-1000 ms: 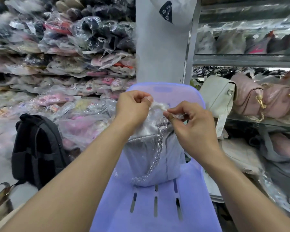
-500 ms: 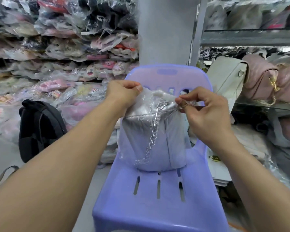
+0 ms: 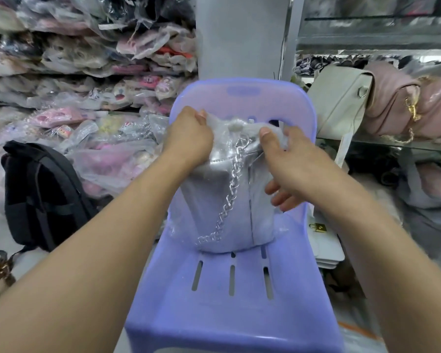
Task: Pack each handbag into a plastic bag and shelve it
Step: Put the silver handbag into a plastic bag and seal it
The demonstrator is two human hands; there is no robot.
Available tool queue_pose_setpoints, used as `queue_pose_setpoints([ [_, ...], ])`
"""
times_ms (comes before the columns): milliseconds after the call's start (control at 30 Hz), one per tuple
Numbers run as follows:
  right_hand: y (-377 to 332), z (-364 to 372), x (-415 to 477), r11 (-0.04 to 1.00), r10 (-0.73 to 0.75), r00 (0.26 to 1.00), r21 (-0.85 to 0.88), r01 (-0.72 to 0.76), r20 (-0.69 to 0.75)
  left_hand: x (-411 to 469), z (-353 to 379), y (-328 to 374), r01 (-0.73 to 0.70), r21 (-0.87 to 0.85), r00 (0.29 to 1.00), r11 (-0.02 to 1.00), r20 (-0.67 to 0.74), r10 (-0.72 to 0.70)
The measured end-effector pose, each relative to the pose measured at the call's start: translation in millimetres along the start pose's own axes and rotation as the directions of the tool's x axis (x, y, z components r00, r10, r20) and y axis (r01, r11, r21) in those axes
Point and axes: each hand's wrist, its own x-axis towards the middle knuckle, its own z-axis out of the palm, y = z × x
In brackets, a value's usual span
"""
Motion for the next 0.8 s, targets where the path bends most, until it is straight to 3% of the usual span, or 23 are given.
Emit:
queue_pose_setpoints([
  [33, -0.5, 0.8, -1.9, 0.983, 0.101, 0.982, 0.137, -0.124, 0.159, -1.8, 3.5, 4.6, 0.012, -0.019, 1.0, 1.0, -0.026, -0.012],
  [100, 1.4, -3.7, -2.0, 0.924, 0.13, 0.935, 0.302, -0.235, 0.332, -6.5, 7.7, 13.5, 0.03, -0.081, 0.999, 0.996, -0.042, -0.034],
  [233, 11.2, -25.2, 6.3, 0.872, 0.078, 0.904, 0.411, -0.265, 0.42, -19.2, 3.0, 35.0, -0.049, -0.134, 0.996, 0.99, 0.067, 0.059],
  [300, 18.0, -32.3, 9.3, 0.879, 0.039, 0.911, 0.42, -0.227, 0.411, -30.7, 4.6, 48.1, 0.039, -0.23, 0.974, 0.972, 0.226, 0.015],
  [400, 28.1, -36.1, 8.0, 0.9, 0.041, 0.931, 0.392, -0.192, 0.363, -56.6, 15.1, 52.4, 0.299, -0.281, 0.798, 0.912, 0.598, -0.077],
  [433, 34.3, -37.6, 12.5, 0.904, 0.051, 0.944, 0.387, -0.183, 0.327, -62.8, 18.6, 49.7, 0.327, -0.273, 0.746, 0.905, 0.662, -0.069],
  [500, 38.4, -39.7, 14.7, 0.912, 0.025, 0.945, 0.379, -0.155, 0.326, -70.1, 20.5, 42.7, 0.364, -0.313, 0.712, 0.877, 0.701, -0.045],
  [667, 53.3, -57.4, 8.1, 0.971, -0.041, 0.844, 0.22, -0.092, 0.535, -72.9, 9.2, 23.6, 0.387, -0.409, 0.798, 0.826, 0.598, -0.078],
  [733, 59.7, -57.0, 12.7, 0.98, 0.023, 0.9, 0.166, -0.105, 0.436, -70.0, 10.9, 9.4, 0.409, -0.464, 0.883, 0.786, 0.418, -0.213],
  [800, 67.4, -55.9, 18.0, 0.967, 0.027, 0.957, 0.234, -0.098, 0.289, -68.2, 21.1, -13.1, 0.451, -0.465, 0.893, 0.762, 0.231, -0.387],
])
